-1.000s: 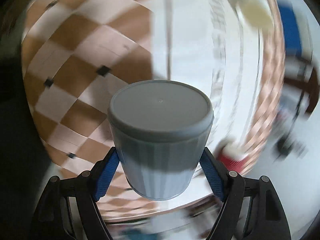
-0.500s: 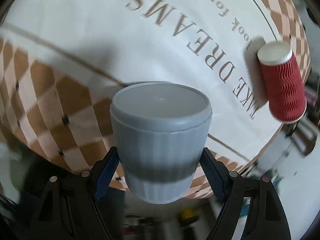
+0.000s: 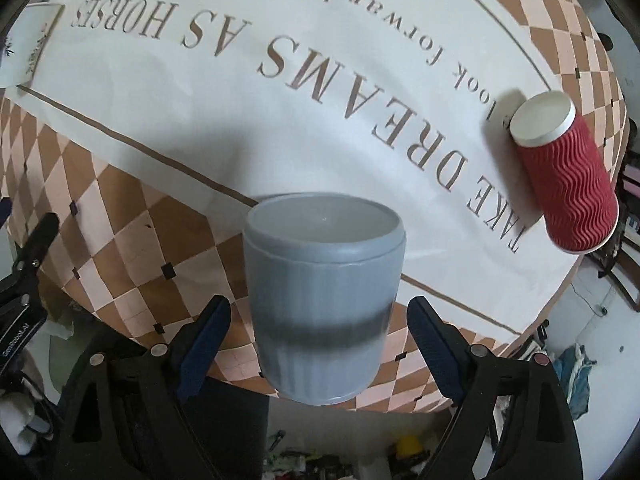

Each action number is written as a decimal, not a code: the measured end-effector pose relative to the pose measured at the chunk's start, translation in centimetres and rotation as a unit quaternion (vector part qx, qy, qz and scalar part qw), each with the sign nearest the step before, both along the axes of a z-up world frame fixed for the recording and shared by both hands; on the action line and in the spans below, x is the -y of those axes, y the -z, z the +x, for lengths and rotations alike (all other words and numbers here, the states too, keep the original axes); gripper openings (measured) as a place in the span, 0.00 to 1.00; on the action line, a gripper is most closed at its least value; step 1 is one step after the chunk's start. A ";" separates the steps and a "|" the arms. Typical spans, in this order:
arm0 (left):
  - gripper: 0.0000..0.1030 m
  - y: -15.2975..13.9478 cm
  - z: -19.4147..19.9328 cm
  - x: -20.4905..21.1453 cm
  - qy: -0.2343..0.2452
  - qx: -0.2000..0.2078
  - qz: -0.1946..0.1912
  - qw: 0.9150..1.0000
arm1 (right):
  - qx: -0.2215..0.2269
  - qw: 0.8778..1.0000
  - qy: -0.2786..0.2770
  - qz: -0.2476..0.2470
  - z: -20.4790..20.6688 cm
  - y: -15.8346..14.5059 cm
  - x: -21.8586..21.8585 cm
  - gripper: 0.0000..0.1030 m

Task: Flip cup upside down
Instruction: 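Rotate the held grey mug with the right gripper so its bottom faces up, then lower the grey mug rim-down onto the runner and open the right gripper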

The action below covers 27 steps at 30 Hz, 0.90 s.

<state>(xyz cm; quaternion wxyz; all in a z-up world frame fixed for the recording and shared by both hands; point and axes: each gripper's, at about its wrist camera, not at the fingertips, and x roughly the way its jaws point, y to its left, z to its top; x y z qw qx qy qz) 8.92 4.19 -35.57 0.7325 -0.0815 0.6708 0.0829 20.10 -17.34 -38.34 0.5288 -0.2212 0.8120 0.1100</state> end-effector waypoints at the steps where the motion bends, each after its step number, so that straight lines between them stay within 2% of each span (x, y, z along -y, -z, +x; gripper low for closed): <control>1: 1.00 0.1 0.3 0.1 0.006 0.000 -0.005 1.000 | 0.000 1.000 0.004 0.005 0.2 0.0 0.2 0.89; 5: 1.00 -0.2 1.6 1.0 0.031 0.005 -0.013 0.999 | -0.009 1.000 0.018 0.020 0.3 0.8 0.7 0.88; 7: 1.00 -0.3 2.5 1.6 0.047 0.004 -0.006 0.999 | -0.002 0.999 0.026 0.022 0.6 1.1 1.2 0.85; 8: 1.00 -0.4 2.8 1.8 0.052 0.004 -0.003 0.999 | 0.008 0.999 0.027 0.022 0.7 1.0 1.6 0.80; 13: 1.00 -0.3 4.4 2.2 0.062 -0.003 0.013 0.998 | 0.065 0.994 0.057 0.070 1.2 -0.7 3.2 0.79; 16: 1.00 -0.3 5.4 2.2 0.055 -0.003 0.017 0.998 | 0.118 0.982 0.091 0.113 1.7 -2.7 4.1 0.79; 19: 1.00 -0.1 6.7 1.9 0.042 -0.004 0.013 0.999 | 0.191 0.960 0.127 0.159 2.9 -4.5 4.8 0.79; 23: 1.00 0.5 9.5 2.0 0.029 -0.004 0.018 0.999 | 0.305 0.915 0.158 0.212 4.5 -6.2 4.3 0.79; 24: 1.00 0.7 9.9 1.8 0.026 -0.003 0.021 0.999 | 0.333 0.902 0.162 0.223 5.1 -6.5 3.8 0.79; 26: 1.00 0.9 10.7 1.6 0.020 -0.003 0.026 0.999 | 0.370 0.884 0.162 0.235 5.9 -6.1 2.3 0.79; 27: 1.00 1.1 11.1 1.7 0.018 -0.003 0.029 0.999 | 0.382 0.879 0.158 0.239 5.7 -5.7 1.9 0.79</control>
